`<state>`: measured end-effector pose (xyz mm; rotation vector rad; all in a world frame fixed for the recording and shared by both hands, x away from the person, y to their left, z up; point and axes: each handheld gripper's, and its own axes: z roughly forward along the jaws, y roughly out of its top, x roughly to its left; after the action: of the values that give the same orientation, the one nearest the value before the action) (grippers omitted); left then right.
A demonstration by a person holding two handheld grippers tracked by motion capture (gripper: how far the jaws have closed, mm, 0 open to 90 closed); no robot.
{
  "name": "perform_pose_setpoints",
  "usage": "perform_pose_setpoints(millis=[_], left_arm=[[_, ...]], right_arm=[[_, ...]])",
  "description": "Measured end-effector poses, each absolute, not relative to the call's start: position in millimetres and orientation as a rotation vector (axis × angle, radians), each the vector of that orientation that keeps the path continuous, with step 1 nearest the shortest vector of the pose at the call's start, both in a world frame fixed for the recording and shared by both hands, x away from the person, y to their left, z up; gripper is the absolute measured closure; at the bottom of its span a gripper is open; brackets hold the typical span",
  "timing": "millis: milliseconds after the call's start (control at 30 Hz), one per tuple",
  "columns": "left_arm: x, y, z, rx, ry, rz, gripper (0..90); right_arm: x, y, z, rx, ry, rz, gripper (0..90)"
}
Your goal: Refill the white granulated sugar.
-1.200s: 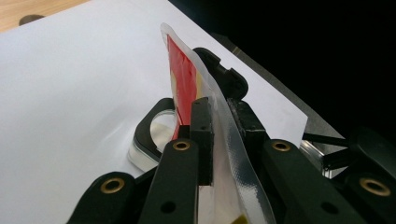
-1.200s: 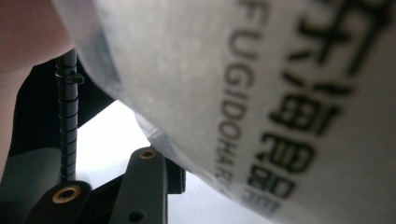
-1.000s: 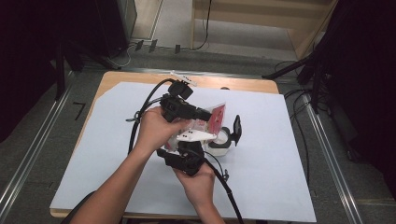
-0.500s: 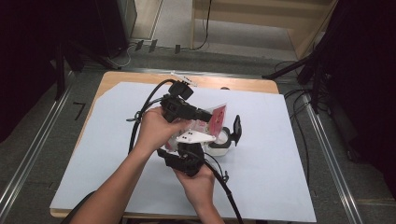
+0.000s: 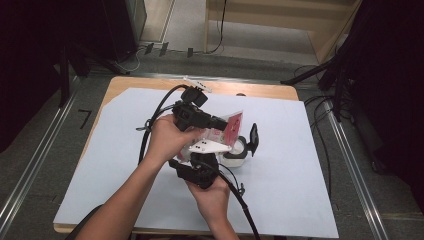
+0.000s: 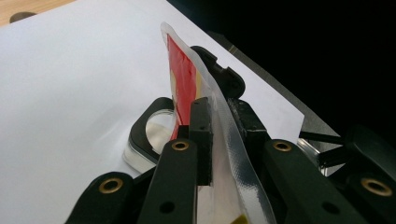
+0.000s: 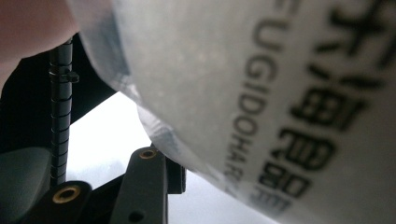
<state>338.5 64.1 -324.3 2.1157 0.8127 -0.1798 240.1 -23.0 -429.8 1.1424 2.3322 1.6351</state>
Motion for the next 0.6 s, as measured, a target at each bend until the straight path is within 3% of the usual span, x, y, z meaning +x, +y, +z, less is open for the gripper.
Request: perform_pose_setpoints(millis=[600], left_arm=[[337.2,60.8,-322.7,2.125,0.803,-0.179,81.1]], right_arm=[[238.1,-24.2,-428.2,1.159,2.317,1.652,64.4]])
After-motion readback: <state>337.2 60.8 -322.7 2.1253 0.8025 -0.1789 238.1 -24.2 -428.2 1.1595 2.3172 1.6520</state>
